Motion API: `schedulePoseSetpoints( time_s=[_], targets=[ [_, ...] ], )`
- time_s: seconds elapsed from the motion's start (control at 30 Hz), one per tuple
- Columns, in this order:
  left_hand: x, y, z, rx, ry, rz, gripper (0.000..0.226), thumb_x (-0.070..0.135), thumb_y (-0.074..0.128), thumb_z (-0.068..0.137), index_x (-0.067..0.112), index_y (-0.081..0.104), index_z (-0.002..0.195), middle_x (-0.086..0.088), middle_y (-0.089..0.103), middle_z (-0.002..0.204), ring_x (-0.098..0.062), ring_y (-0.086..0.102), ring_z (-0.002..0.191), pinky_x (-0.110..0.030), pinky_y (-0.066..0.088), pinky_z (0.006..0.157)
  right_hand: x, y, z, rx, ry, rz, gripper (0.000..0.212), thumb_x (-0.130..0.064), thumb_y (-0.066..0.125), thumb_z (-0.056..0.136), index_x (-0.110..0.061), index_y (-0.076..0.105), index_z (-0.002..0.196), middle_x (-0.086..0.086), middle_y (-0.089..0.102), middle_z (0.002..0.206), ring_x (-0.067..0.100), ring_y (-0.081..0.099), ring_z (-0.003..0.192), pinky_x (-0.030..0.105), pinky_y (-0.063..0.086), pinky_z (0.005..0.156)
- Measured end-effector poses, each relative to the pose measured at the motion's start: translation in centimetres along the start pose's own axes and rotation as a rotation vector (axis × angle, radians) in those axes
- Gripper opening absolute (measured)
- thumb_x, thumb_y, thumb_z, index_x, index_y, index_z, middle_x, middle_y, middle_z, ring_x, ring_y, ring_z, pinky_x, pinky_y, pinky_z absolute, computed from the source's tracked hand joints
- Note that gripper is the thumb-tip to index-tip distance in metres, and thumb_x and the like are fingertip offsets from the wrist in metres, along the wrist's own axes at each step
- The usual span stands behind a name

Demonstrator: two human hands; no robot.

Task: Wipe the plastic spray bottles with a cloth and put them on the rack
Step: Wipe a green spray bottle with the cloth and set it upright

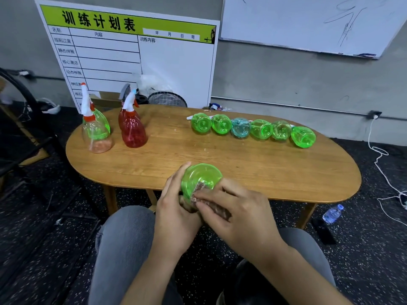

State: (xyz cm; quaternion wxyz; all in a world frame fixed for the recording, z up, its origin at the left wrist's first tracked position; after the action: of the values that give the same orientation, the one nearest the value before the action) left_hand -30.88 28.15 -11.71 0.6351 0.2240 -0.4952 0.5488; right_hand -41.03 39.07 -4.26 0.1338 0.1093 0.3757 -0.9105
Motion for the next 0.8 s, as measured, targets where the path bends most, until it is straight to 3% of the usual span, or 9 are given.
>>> schedulePoseSetpoints(
  time_s=[0.07, 0.17, 0.23, 0.43, 0.53, 0.7, 0.8],
  targets=[
    [-0.4, 0.1, -0.1, -0.019, -0.029, -0.051, 0.093, 0.004, 0.089, 0.077, 0.043, 0.050, 0.153, 0.022, 0.057, 0.139, -0.004, 0.070, 0.107, -0.022, 0.059, 0.086, 0.7, -0.5, -0.5, 0.004, 0.023, -0.018, 0.018, -0.039, 0.071, 0.098, -0.032, 0.080, 0.111, -0.015, 0.065, 0.091, 0.004, 0.062, 0.068, 0.028, 0.052, 0.053],
    [-0.5, 0.3, -0.1, -0.025, -0.054, -0.108, 0.097, 0.036, 0.096, 0.067, 0.049, 0.049, 0.151, 0.026, 0.054, 0.140, -0.015, 0.071, 0.113, -0.043, 0.064, 0.090, 1.9, -1.5, -0.4, 0.023, 0.094, -0.028, 0.019, -0.042, 0.069, 0.099, -0.033, 0.080, 0.111, -0.017, 0.065, 0.093, 0.004, 0.065, 0.070, 0.029, 0.053, 0.053],
    [-0.3, 0.4, -0.2, -0.025, -0.055, -0.099, 0.100, 0.050, 0.097, 0.065, 0.050, 0.048, 0.151, 0.029, 0.052, 0.141, -0.017, 0.069, 0.118, -0.044, 0.064, 0.091, 2.7, -2.1, 0.1, 0.044, 0.146, -0.038, 0.020, -0.044, 0.069, 0.098, -0.033, 0.080, 0.112, -0.017, 0.066, 0.094, 0.004, 0.066, 0.071, 0.032, 0.054, 0.051],
    [0.0, 1.2, -0.7, -0.045, -0.047, -0.030, 0.101, 0.036, 0.098, 0.067, 0.050, 0.046, 0.152, 0.032, 0.050, 0.141, -0.022, 0.069, 0.117, -0.049, 0.063, 0.091, 2.5, -1.8, 2.0, 0.076, 0.159, -0.059, 0.022, -0.041, 0.070, 0.097, -0.030, 0.080, 0.113, -0.017, 0.067, 0.095, 0.003, 0.066, 0.071, 0.031, 0.055, 0.050],
    [0.1, 1.0, -0.7, -0.043, -0.022, -0.026, 0.096, 0.041, 0.089, 0.067, 0.049, 0.046, 0.153, 0.030, 0.051, 0.144, -0.021, 0.070, 0.117, -0.047, 0.064, 0.091, 1.3, -0.9, 2.0, 0.059, 0.103, -0.050, 0.021, -0.040, 0.069, 0.097, -0.029, 0.080, 0.112, -0.014, 0.066, 0.093, 0.005, 0.065, 0.070, 0.029, 0.054, 0.051],
    [-0.6, 0.4, -0.3, -0.015, -0.023, -0.018, 0.096, 0.015, 0.094, 0.074, 0.050, 0.048, 0.151, 0.025, 0.055, 0.140, -0.014, 0.069, 0.116, -0.034, 0.063, 0.091, 1.2, -0.6, 0.7, -0.022, 0.052, -0.025, 0.022, -0.042, 0.067, 0.098, -0.032, 0.079, 0.114, -0.016, 0.063, 0.091, 0.003, 0.060, 0.066, 0.028, 0.052, 0.048],
    [-0.5, 0.3, -0.1, 0.000, -0.042, -0.029, 0.097, 0.037, 0.099, 0.069, 0.046, 0.049, 0.152, 0.025, 0.054, 0.141, -0.016, 0.067, 0.121, -0.042, 0.062, 0.096, 2.6, -1.4, 0.2, -0.028, 0.101, -0.042, 0.023, -0.045, 0.066, 0.098, -0.033, 0.080, 0.113, -0.019, 0.064, 0.093, 0.002, 0.061, 0.067, 0.028, 0.052, 0.049]
  ],
)
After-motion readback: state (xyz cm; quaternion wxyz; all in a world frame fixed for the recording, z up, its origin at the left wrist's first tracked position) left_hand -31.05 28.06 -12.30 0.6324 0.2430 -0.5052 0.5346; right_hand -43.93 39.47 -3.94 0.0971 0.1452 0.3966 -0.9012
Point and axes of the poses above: each hand's wrist, its own z-axis towards the middle knuckle, its own y-axis out of the palm, x = y × z, the point moved 7 cm from there along z, towards the middle knuckle
